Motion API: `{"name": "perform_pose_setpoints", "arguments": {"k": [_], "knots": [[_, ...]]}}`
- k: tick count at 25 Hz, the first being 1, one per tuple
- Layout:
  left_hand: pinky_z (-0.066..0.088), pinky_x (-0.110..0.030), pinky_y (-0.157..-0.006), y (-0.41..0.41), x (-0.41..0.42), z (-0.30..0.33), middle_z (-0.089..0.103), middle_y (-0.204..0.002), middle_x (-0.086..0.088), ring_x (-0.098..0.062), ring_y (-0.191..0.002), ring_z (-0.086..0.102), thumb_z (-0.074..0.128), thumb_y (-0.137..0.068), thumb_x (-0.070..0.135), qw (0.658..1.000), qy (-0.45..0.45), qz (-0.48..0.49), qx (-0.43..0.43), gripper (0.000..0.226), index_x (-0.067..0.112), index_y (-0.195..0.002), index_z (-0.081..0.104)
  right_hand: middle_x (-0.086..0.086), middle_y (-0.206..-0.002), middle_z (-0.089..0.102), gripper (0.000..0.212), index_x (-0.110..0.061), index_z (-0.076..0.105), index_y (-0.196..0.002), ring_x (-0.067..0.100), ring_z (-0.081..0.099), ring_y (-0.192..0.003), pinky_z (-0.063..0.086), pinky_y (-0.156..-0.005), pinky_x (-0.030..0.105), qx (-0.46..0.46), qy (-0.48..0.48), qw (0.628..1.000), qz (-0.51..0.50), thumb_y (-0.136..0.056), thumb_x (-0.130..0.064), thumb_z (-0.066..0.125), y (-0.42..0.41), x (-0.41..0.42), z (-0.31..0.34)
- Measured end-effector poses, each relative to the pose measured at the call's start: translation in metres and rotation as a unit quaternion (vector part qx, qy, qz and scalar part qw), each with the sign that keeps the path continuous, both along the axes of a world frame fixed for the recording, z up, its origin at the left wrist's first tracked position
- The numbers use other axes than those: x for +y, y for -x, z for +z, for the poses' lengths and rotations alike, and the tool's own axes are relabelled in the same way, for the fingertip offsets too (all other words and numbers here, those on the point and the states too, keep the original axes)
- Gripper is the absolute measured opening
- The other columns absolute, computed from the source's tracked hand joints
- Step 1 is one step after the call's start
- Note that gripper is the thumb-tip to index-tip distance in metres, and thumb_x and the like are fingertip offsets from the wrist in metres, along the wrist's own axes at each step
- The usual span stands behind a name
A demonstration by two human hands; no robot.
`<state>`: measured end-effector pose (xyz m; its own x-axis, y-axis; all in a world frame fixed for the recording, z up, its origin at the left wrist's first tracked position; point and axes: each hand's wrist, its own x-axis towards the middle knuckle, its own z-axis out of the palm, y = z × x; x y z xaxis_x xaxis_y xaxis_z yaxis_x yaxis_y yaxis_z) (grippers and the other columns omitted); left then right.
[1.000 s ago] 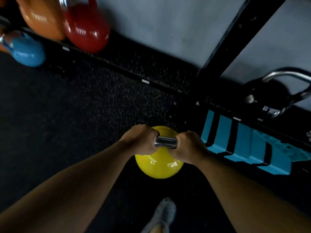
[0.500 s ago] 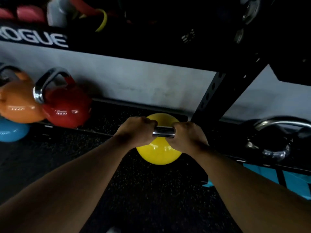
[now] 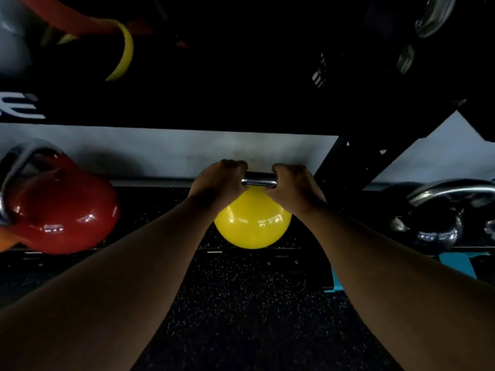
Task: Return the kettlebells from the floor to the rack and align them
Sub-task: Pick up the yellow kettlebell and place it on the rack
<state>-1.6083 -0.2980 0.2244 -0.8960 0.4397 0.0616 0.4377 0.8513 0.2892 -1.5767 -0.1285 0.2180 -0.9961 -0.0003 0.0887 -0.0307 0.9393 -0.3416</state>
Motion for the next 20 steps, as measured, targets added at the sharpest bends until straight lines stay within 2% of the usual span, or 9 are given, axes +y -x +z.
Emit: {"name": "perform_pose_setpoints", "arguments": {"k": [3, 6, 8, 11, 13, 16, 20], "knots": [[0.045, -0.036, -0.062, 0.018, 0.003, -0.012, 0.064, -0.092, -0.015, -0.036, -0.088, 0.062, 0.063, -0.084, 0.016, 0.996, -0.064, 0.061, -0.017, 0.016, 0.010, -0.097, 0.058, 0.019, -0.093, 0.067, 0.018, -0.011, 0.061, -0.091, 0.039, 0.065, -0.088, 0.054, -0.068, 0.041, -0.008, 0.019, 1.000, -0.021, -0.077, -0.020, 0.068, 0.023, -0.005, -0.005], [0.044, -0.035, -0.057, 0.028, 0.003, -0.020, 0.054, -0.079, -0.009, -0.033, -0.078, 0.060, 0.061, -0.084, 0.013, 0.994, -0.091, 0.060, -0.018, 0.012, 0.010, -0.092, 0.054, 0.023, -0.099, 0.061, 0.022, -0.005, 0.060, -0.098, 0.042, 0.061, -0.092, 0.054, -0.073, 0.046, -0.006, 0.018, 0.999, -0.033, -0.080, -0.016, 0.068, 0.033, -0.006, -0.009], [0.047, -0.037, -0.059, 0.030, 0.001, -0.022, 0.053, -0.080, -0.007, -0.031, -0.078, 0.059, 0.062, -0.083, 0.015, 0.993, -0.101, 0.063, -0.024, 0.014, 0.010, -0.092, 0.054, 0.024, -0.101, 0.060, 0.023, -0.002, 0.059, -0.100, 0.043, 0.060, -0.093, 0.054, -0.074, 0.047, -0.012, 0.005, 1.000, -0.024, -0.081, -0.013, 0.067, 0.032, -0.005, -0.008], [0.048, -0.039, -0.064, 0.030, -0.002, -0.020, 0.057, -0.093, -0.012, -0.035, -0.087, 0.059, 0.063, -0.081, 0.015, 0.992, -0.110, 0.046, -0.051, 0.024, 0.013, -0.101, 0.051, 0.022, -0.108, 0.057, 0.030, -0.006, 0.055, -0.107, 0.039, 0.055, -0.101, 0.046, -0.077, 0.041, -0.033, -0.001, 0.999, -0.014, -0.080, -0.014, 0.066, 0.029, -0.004, 0.001], [0.049, -0.043, -0.077, 0.024, -0.009, -0.015, 0.054, -0.114, -0.014, -0.035, -0.103, 0.054, 0.067, -0.078, 0.015, 0.992, -0.107, 0.020, -0.068, 0.048, 0.015, -0.121, 0.045, 0.016, -0.117, 0.050, 0.048, -0.016, 0.049, -0.120, 0.036, 0.046, -0.109, 0.039, -0.084, 0.041, -0.039, -0.037, 0.999, 0.005, -0.075, -0.017, 0.066, 0.024, -0.009, 0.010], [0.039, -0.046, -0.096, 0.004, -0.039, -0.008, 0.043, -0.136, -0.014, -0.036, -0.123, 0.043, 0.069, -0.073, 0.019, 0.997, -0.041, 0.030, -0.058, 0.083, 0.020, -0.144, 0.027, 0.012, -0.119, 0.047, 0.069, -0.023, 0.044, -0.131, 0.035, 0.040, -0.114, 0.038, -0.093, 0.043, 0.012, -0.071, 0.994, 0.081, -0.065, -0.026, 0.061, 0.009, -0.027, 0.023], [0.034, -0.048, -0.103, -0.040, -0.123, -0.001, 0.042, -0.139, -0.011, -0.035, -0.127, 0.040, 0.066, -0.074, 0.029, 0.993, 0.052, 0.087, -0.065, 0.080, 0.022, -0.144, 0.029, 0.014, -0.110, 0.052, 0.060, -0.014, 0.053, -0.124, 0.037, 0.045, -0.108, 0.039, -0.096, 0.048, 0.060, -0.105, 0.974, 0.194, -0.066, -0.028, 0.059, -0.008, -0.083, 0.028]]}}
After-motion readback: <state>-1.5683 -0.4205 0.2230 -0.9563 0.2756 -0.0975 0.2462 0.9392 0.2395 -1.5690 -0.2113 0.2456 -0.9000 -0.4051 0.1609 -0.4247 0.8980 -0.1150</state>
